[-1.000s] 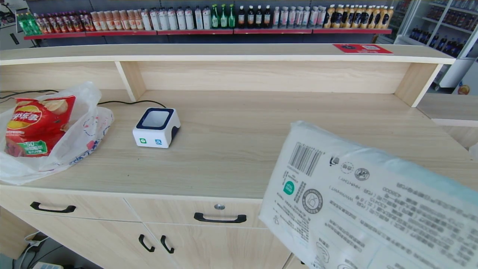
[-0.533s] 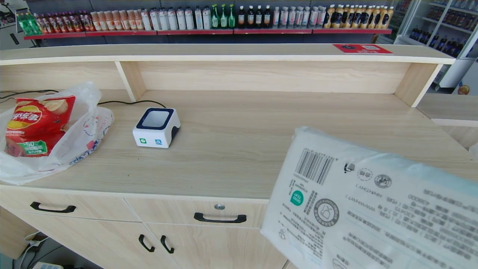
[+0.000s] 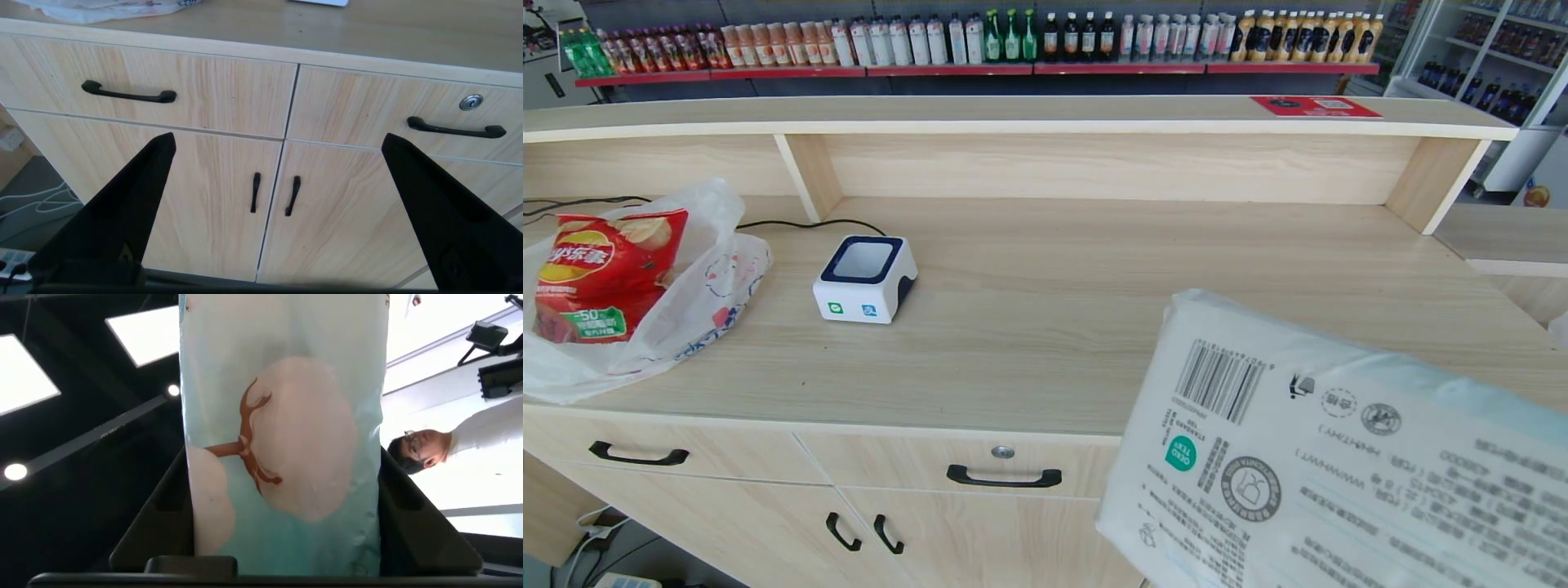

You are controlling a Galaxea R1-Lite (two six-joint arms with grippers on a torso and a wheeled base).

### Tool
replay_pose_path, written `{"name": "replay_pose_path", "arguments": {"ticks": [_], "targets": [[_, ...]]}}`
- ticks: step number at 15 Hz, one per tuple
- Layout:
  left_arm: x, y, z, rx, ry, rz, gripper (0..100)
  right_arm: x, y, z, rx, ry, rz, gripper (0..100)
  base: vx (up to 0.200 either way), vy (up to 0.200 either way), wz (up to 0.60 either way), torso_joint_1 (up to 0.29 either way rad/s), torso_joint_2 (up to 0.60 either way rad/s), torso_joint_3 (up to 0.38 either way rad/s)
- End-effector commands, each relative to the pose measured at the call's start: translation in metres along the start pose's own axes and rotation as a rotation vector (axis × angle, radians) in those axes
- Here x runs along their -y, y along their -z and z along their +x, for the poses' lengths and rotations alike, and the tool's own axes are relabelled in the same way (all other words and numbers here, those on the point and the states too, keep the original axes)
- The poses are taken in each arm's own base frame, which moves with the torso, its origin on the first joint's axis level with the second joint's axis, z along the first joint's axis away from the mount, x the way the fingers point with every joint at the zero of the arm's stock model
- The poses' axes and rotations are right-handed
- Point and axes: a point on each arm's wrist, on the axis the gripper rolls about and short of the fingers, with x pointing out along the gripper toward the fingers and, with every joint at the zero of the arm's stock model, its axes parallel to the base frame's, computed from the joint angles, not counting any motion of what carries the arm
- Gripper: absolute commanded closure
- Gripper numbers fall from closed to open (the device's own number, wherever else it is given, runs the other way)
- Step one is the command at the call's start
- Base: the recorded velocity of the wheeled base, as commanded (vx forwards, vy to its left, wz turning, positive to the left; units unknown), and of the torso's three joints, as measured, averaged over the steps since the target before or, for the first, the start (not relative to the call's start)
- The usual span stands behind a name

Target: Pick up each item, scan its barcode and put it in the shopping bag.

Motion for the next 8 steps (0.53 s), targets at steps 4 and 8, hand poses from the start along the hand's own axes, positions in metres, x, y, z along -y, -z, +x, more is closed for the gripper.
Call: {"name": "replay_pose_path", "arguments": {"ticks": [4, 8], "targets": [[0.0, 0.0, 0.0, 0.0, -0.001, 0.0, 0, 0.0002, 0.0, -0.0018, 0.0, 0.001, 0.001, 100, 0.0, 0.0, 0.0, 0.0, 0.0, 0.0], [0.0, 0.0, 0.0, 0.0, -0.001, 0.0, 0, -0.0016, -0.0001, -0.0041, 0.002, -0.009, -0.019, 100, 0.0, 0.0, 0.0, 0.0, 0.0, 0.0]]}}
